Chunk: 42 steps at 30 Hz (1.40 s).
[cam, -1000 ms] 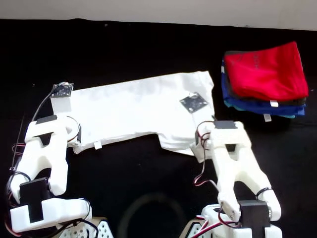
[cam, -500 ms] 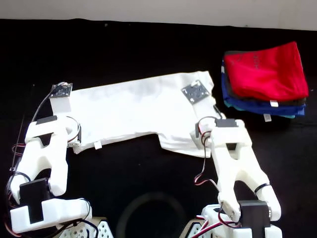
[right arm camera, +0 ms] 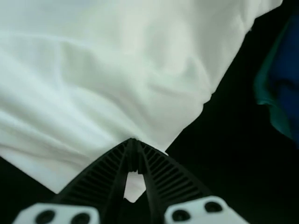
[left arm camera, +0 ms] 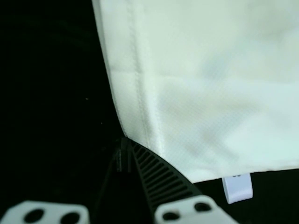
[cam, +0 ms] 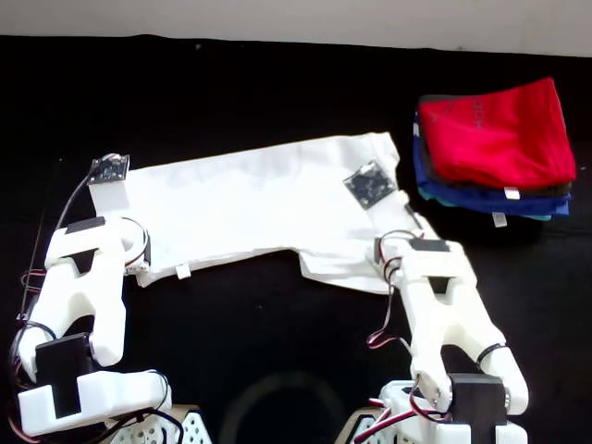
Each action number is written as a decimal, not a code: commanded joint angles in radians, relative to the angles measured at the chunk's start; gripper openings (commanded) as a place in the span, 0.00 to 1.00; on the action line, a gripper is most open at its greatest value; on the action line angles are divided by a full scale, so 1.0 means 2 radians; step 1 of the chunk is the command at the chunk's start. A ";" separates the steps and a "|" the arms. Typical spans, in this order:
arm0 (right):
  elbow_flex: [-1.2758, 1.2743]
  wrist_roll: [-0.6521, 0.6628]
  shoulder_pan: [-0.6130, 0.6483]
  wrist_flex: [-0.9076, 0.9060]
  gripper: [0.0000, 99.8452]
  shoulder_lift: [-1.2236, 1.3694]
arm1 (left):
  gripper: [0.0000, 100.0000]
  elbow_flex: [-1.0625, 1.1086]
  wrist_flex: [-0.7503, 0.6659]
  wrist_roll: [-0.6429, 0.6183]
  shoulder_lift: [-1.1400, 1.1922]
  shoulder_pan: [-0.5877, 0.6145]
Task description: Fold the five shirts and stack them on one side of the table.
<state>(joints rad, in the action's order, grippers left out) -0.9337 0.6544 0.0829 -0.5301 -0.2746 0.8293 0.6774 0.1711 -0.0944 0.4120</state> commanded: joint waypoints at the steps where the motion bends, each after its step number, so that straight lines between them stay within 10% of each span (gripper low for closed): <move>1: 0.028 0.008 -0.009 -0.037 0.01 -0.016 | 0.01 0.001 -0.005 -0.004 -0.003 0.009; 14: -0.020 0.011 -0.010 0.060 0.01 0.091 | 0.01 0.001 -0.006 -0.004 -0.003 0.008; 26: 0.129 -0.041 0.030 -0.201 0.01 -0.033 | 0.01 0.000 -0.006 -0.003 -0.003 0.008; 42: 0.063 -0.042 0.106 -0.159 0.01 0.055 | 0.01 0.000 -0.006 -0.003 -0.003 0.008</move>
<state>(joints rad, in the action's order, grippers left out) -0.8124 0.5823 0.2731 -0.8109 -0.1626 0.8293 0.6774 0.1711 -0.0944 0.4120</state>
